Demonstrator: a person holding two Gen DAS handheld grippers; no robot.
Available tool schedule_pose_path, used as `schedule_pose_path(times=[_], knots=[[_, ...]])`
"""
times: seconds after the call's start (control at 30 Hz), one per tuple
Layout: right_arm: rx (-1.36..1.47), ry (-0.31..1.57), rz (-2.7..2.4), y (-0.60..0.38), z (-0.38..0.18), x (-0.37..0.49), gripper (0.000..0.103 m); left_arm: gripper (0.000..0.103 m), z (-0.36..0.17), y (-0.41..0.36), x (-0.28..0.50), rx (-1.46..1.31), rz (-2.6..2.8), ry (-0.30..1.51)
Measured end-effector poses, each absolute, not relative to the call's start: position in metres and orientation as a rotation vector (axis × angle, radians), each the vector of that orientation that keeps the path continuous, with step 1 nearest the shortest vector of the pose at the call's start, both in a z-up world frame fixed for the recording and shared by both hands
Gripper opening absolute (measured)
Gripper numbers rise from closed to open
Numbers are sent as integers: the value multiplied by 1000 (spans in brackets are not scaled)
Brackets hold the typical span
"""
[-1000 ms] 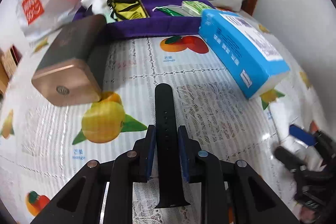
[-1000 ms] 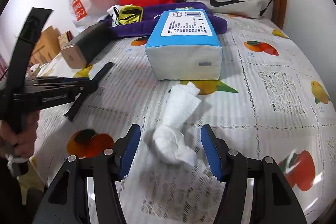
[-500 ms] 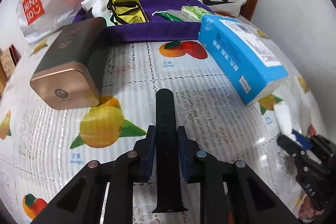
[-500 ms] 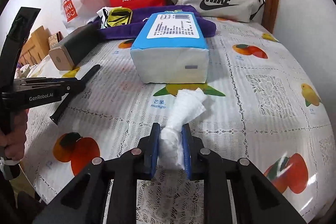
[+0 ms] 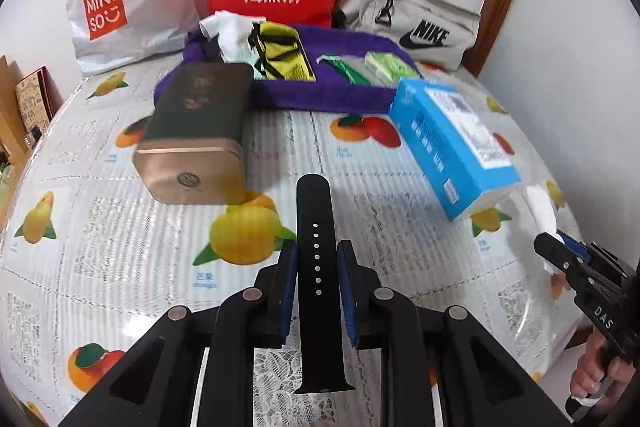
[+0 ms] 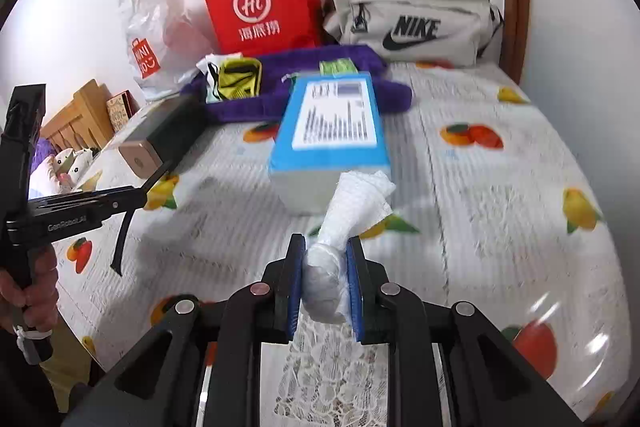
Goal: Organize soft objects
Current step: 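Carry the white tissue toward the purple towel while left carries the black strap there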
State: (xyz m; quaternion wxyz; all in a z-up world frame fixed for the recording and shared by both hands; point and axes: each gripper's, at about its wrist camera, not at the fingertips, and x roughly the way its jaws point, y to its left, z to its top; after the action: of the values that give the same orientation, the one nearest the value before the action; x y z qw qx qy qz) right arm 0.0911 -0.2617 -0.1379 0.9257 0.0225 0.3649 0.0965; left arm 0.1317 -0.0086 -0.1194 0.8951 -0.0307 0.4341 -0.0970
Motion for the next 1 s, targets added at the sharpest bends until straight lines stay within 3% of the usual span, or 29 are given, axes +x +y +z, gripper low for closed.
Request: schedule_pose_path(times=[0.43, 1.0], knots=[[52, 662, 277, -251, -83, 110, 20, 20, -75, 18, 141, -121, -158, 815], [51, 647, 313, -238, -52, 169, 20, 20, -43, 36, 181, -145, -129, 771]])
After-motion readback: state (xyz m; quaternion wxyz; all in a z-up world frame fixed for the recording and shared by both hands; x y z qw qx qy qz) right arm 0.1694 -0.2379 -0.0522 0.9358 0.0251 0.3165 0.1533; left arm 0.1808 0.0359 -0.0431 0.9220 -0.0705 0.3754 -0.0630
